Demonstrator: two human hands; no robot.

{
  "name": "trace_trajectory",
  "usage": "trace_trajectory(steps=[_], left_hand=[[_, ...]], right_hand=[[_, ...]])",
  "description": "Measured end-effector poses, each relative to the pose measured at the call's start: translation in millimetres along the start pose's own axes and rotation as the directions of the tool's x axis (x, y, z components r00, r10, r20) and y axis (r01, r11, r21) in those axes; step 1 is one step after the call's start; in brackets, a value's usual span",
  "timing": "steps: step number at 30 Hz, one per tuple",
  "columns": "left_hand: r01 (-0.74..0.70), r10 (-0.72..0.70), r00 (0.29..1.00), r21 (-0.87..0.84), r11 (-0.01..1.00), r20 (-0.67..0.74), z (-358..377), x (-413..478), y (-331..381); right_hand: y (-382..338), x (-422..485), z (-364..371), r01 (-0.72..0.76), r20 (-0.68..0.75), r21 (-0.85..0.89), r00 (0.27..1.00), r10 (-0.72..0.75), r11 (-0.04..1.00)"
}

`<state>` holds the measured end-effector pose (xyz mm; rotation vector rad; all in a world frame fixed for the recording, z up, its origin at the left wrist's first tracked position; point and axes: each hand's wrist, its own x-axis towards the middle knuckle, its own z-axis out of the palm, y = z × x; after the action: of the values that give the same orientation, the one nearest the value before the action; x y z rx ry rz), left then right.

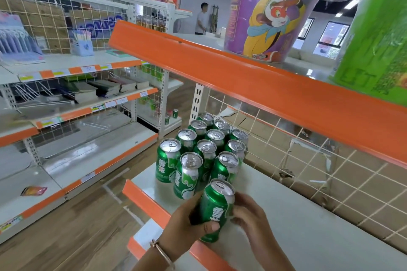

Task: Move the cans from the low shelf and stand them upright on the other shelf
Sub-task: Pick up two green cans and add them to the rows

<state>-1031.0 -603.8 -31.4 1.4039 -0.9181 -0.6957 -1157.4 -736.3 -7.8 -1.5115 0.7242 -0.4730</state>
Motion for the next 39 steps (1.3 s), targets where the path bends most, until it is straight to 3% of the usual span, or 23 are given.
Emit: trace_trajectory(steps=[2, 5, 10, 15, 20, 25, 32, 34, 37, 39], left_hand=[[-0.010, 0.009, 1.000, 0.019, 1.000, 0.008, 3, 4, 2], [-0.025, 0.022, 0.999, 0.079, 0.997, 0.040, 6, 7, 5], [-0.042, 0.034, 0.999, 0.251, 0.967, 0.038, 4, 11, 3], [0.011, 0.052, 0.982, 0.329, 0.944, -0.182, 10, 3, -8], [0.029, 0.133, 0.936, 0.446, 0.895, -0.327, 20, -5, -21], [0.015, 0.130, 0.948, 0.448, 0.894, -0.291, 18, -6, -21], [0.044, 0.062, 0.970, 0.417, 0.908, -0.237, 24, -7, -10], [0.034, 0.009, 0.992, 0.339, 0.940, -0.124, 32, -8, 3], [-0.018, -0.023, 0.986, 0.242, 0.970, 0.165, 55, -4, 17], [0.010, -0.051, 0.977, 0.191, 0.982, 0.208, 72, 3, 19]], right_hand=[[-3, -11, -5, -0.070, 0.239, -0.055, 0.968, 0.081, 0.996], [-9, -14, -2, -0.045, 0.307, -0.079, 0.949, 0.067, 0.996], [1, -2, 10, 0.057, 0.146, -0.088, 0.988, -0.044, 0.994], [4, 3, 33, 0.200, -0.003, -0.257, 0.978, -0.207, 0.945], [21, 9, 49, 0.193, -0.172, -0.337, 0.949, -0.262, 0.922], [22, 20, 53, 0.214, -0.207, -0.379, 0.929, -0.308, 0.900], [17, 14, 41, 0.188, -0.203, -0.263, 0.948, -0.245, 0.946], [15, 9, 30, 0.134, -0.195, -0.237, 0.964, -0.182, 0.962], [20, -3, 9, 0.095, -0.257, -0.169, 0.957, -0.137, 0.981], [26, -17, -11, 0.083, -0.328, -0.146, 0.936, -0.128, 0.986]])
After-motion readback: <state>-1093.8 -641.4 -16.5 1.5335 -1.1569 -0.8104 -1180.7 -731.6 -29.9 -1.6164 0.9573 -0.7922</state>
